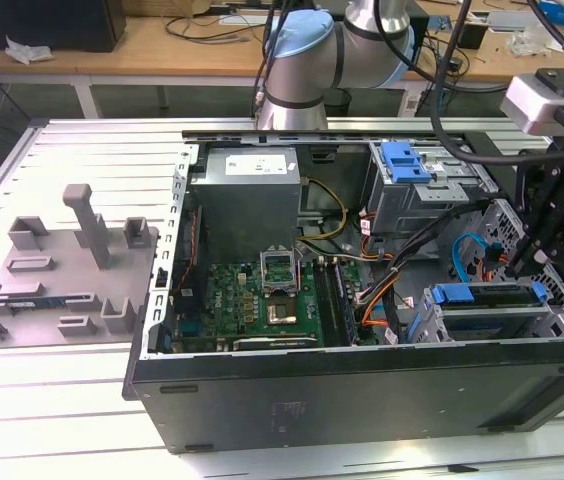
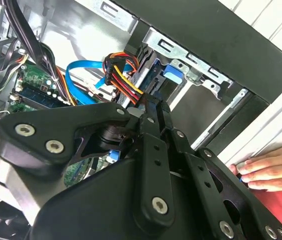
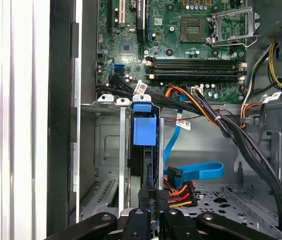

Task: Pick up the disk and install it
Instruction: 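Insert the first disk wire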

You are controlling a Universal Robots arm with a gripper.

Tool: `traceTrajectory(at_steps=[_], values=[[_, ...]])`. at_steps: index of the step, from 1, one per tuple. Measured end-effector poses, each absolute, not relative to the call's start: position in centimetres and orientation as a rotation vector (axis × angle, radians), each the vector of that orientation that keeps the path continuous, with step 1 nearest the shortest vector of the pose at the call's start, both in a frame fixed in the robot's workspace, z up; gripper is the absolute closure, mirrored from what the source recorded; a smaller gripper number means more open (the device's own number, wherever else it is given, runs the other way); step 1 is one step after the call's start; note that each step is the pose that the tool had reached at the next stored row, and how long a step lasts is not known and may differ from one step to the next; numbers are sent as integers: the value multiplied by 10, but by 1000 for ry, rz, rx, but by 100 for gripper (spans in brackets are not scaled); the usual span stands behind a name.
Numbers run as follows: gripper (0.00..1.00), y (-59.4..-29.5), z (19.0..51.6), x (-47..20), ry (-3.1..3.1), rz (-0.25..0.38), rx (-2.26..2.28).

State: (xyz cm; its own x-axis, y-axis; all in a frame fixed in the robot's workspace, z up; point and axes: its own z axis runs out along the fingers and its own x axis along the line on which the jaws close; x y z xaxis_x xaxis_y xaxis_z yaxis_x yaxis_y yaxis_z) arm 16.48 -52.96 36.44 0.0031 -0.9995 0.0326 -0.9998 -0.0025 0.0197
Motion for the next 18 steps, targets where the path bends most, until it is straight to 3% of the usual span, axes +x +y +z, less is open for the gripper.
traceTrajectory(at_steps=[18], values=[[84, -534, 364, 166, -2211, -28, 2218]])
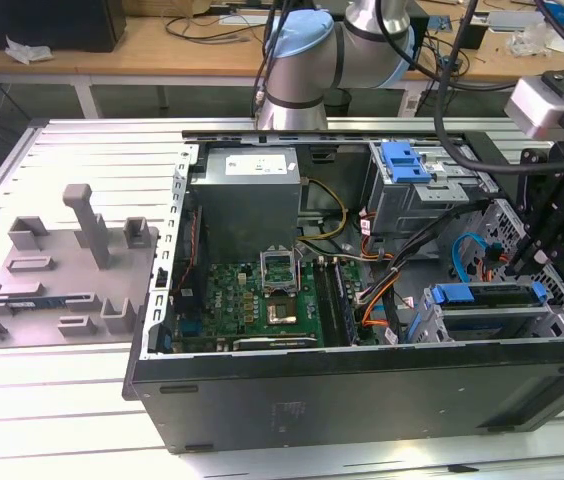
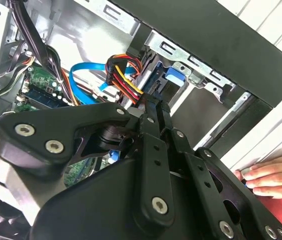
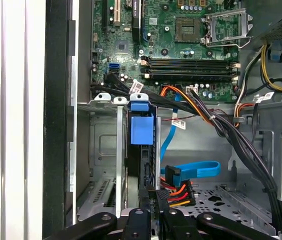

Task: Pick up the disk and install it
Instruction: 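Insert the first disk wire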

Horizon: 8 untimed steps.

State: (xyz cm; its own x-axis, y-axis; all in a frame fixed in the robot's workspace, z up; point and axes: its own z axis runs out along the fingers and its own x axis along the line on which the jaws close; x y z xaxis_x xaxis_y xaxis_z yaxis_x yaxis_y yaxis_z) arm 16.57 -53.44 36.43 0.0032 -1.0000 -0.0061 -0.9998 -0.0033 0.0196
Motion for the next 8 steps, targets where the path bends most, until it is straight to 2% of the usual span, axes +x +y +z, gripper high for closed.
traceTrajectory(at_steps=[8], values=[[84, -536, 364, 166, -2215, -37, 2222]])
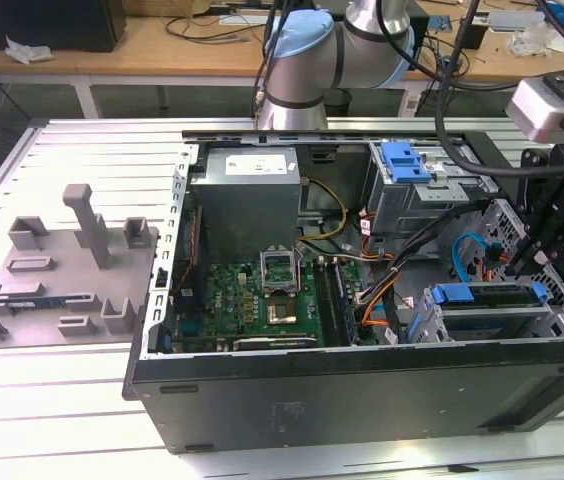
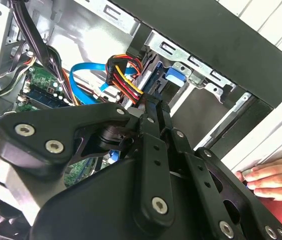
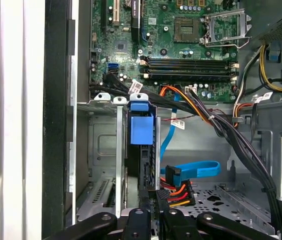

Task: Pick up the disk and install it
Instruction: 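Insert the first disk wire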

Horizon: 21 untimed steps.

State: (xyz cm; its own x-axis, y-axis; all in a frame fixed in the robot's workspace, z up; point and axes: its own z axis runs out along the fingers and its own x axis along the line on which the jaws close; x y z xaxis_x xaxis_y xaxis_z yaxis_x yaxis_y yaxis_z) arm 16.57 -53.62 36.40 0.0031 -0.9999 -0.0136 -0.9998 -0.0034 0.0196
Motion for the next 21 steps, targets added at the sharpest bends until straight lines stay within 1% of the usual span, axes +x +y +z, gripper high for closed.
traceTrajectory(at_steps=[21], values=[[84, -537, 361, 166, -2216, -39, 2223]])
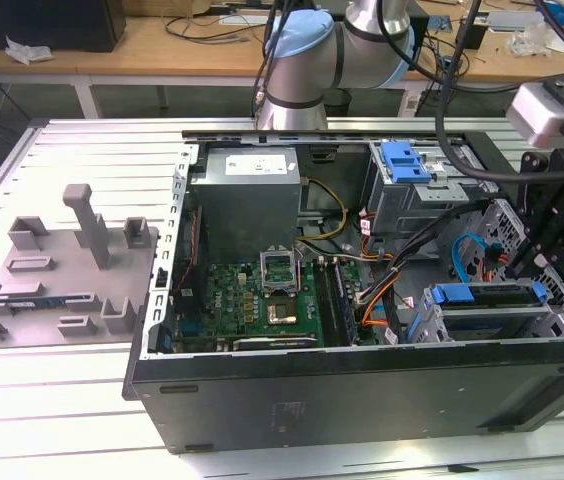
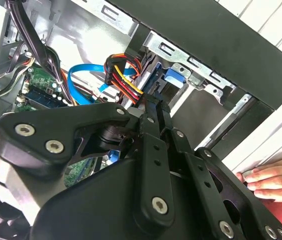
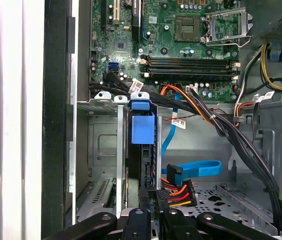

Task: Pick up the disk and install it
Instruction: 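Insert the first disk wire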

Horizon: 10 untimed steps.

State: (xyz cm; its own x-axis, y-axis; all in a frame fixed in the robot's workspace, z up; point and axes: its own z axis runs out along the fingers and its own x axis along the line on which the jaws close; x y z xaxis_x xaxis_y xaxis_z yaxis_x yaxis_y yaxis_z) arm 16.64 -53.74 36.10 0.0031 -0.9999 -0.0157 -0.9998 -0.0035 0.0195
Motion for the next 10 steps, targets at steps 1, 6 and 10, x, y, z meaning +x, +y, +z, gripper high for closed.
traceTrajectory(at_steps=[1, 6, 10], values=[[84, -537, 361, 166, -2216, -39, 2223], [84, -537, 360, 166, -2216, -39, 2223], [84, -538, 359, 166, -2216, -39, 2223]])
